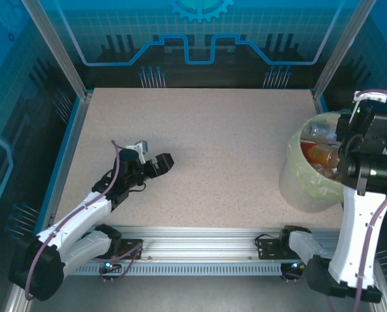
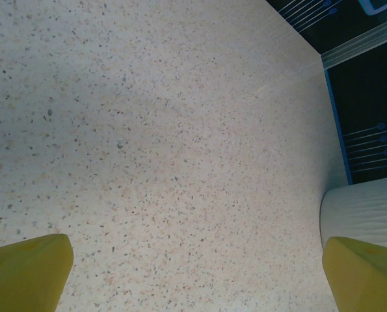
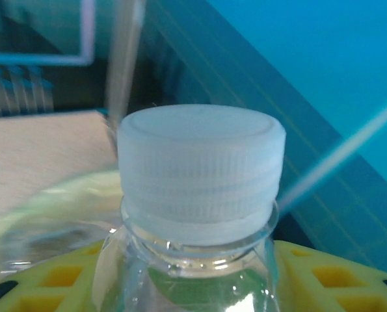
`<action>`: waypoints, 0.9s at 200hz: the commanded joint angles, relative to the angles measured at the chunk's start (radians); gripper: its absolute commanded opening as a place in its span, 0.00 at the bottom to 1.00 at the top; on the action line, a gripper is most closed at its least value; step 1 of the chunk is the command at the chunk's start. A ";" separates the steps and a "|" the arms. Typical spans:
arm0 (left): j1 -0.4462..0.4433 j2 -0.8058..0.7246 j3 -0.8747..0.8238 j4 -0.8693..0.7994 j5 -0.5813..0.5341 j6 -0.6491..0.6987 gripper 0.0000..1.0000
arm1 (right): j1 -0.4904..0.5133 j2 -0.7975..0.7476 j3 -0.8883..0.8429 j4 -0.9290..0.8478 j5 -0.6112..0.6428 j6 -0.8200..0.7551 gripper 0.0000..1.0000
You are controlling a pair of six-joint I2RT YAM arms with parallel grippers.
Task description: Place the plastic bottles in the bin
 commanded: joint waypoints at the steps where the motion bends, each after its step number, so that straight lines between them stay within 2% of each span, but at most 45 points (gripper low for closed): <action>1: -0.006 0.004 0.053 -0.059 -0.014 -0.015 0.99 | -0.110 0.046 0.006 -0.118 0.063 0.022 0.42; 45: -0.006 -0.005 0.075 -0.120 -0.032 -0.008 0.99 | -0.210 0.145 -0.022 -0.178 -0.066 0.073 0.47; 55: -0.006 -0.013 0.078 -0.134 -0.041 -0.007 0.99 | -0.212 0.179 -0.007 -0.212 -0.067 0.088 0.52; 69: -0.005 -0.027 0.080 -0.151 -0.054 -0.004 0.99 | -0.212 0.200 0.008 -0.228 -0.073 0.106 0.67; 90: -0.005 -0.052 0.082 -0.180 -0.092 0.001 0.99 | -0.212 0.192 0.030 -0.228 -0.073 0.128 0.83; 112: -0.004 -0.066 0.090 -0.212 -0.133 0.025 0.99 | -0.207 0.170 0.068 -0.237 -0.115 0.147 0.93; 144: -0.001 -0.077 0.120 -0.287 -0.254 0.075 0.99 | -0.140 0.083 0.101 -0.217 -0.200 0.201 0.97; 167: 0.005 -0.091 0.141 -0.318 -0.367 0.116 0.99 | -0.050 -0.013 0.065 -0.135 -0.330 0.255 1.00; 180: 0.009 -0.108 0.149 -0.333 -0.436 0.134 0.99 | 0.014 -0.066 0.009 -0.058 -0.453 0.272 1.00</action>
